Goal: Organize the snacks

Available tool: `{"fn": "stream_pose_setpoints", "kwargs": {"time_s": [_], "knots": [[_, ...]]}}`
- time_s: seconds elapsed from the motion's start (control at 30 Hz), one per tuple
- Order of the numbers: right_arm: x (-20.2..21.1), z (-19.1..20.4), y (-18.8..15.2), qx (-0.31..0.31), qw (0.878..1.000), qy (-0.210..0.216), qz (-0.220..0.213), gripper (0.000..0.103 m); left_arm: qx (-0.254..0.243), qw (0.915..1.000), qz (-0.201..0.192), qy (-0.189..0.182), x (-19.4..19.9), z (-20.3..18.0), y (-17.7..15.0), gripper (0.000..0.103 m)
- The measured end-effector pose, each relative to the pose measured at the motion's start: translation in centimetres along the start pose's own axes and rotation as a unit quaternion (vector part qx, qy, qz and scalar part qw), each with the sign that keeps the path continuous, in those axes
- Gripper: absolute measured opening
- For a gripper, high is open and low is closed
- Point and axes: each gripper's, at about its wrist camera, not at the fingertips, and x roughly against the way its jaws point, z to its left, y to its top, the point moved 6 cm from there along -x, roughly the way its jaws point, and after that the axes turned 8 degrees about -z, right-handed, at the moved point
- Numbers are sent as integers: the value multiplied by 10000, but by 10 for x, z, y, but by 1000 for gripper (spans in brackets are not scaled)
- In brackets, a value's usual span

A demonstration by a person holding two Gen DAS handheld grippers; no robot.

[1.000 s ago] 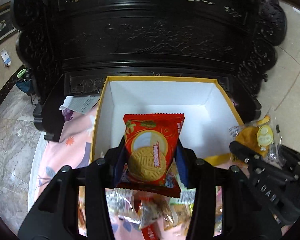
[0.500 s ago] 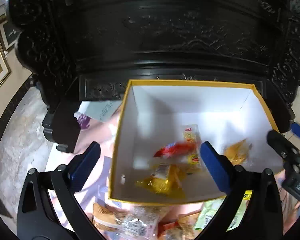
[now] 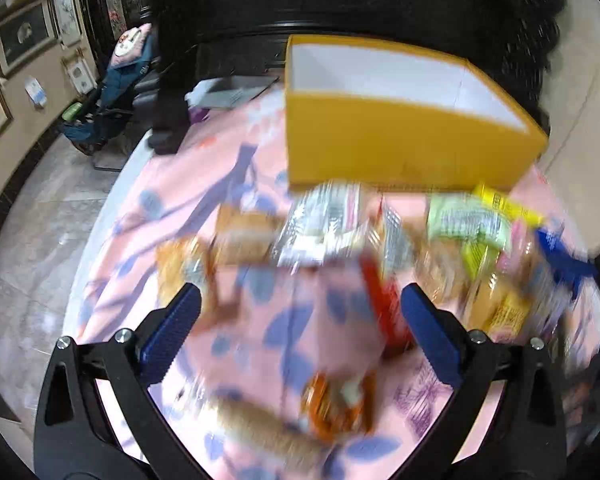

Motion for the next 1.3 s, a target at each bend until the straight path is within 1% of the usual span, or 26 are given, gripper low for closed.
{"fn": "stream_pose_setpoints", "kwargs": {"time_s": [0.03,0.1,0.17,0.2,0.23,0.27,0.3,0.33,0.43,0.47,0.63,0.7,0.8,0.97,1.07,1.1,1.17,1.2,1.23,1.27,1.3], "knots": [[-5,-1,1,27,10000,-27,-13,102,-44,10000,3,28,5,1,-8,101],[-17,-6,-3,9,9999,35,119,102,-103,9999,24,22,15,2,-23,101],[-31,-10,-13,-170,9988,86,444,102,-137,9999,62,35,23,6,-37,101],[-40,-12,-22,-409,9964,181,720,102,-136,9999,101,19,25,9,-42,101],[-44,-13,-31,-654,9935,280,888,93,-122,9998,147,3,27,10,-47,101],[-44,-14,-41,-944,9902,335,975,79,-108,9997,218,-39,27,11,-52,101],[-38,-13,-43,-963,9919,258,793,64,-108,9996,270,-66,27,11,-57,101],[-33,-9,-47,-1028,9912,294,776,54,-118,9994,306,-69,26,11,-62,101],[-12,12,-67,-1370,9856,612,780,53,-233,9988,417,-72,17,1,-70,101],[-8,16,-71,-1391,9854,622,759,54,-292,9986,436,-91,14,-4,-72,101],[11,35,-92,-1428,9881,362,433,55,-483,9972,516,-233,-3,-26,-77,101],[14,34,-95,-1526,9871,345,331,55,-528,9966,558,-311,-10,-34,-79,101],[13,31,-93,-1643,9850,415,314,56,-533,9957,609,-462,-18,-41,-82,101],[13,31,-94,-1646,9851,405,279,56,-493,9959,665,-355,-30,-40,-92,101],[16,32,-96,-1615,9861,303,262,57,-311,9965,622,-460,-34,-38,-94,101],[15,33,-96,-1596,9865,261,261,57,-327,9966,614,-443,-34,-38,-93,101],[13,38,-95,-1554,9873,231,245,63,-291,9969,583,-431,-34,-38,-93,101],[13,40,-95,-1486,9886,158,209,65,-258,9975,523,-398,-32,-37,-93,97],[13,41,-96,-1460,9891,90,179,65,-228,9980,448,-370,-31,-36,-93,94],[13,42,-97,-1495,9887,-7,112,64,-216,9984,367,-359,-28,-35,-92,81],[14,41,-97,-1507,9885,-118,77,58,-210,9987,299,-358,-25,-34,-91,56]]}}
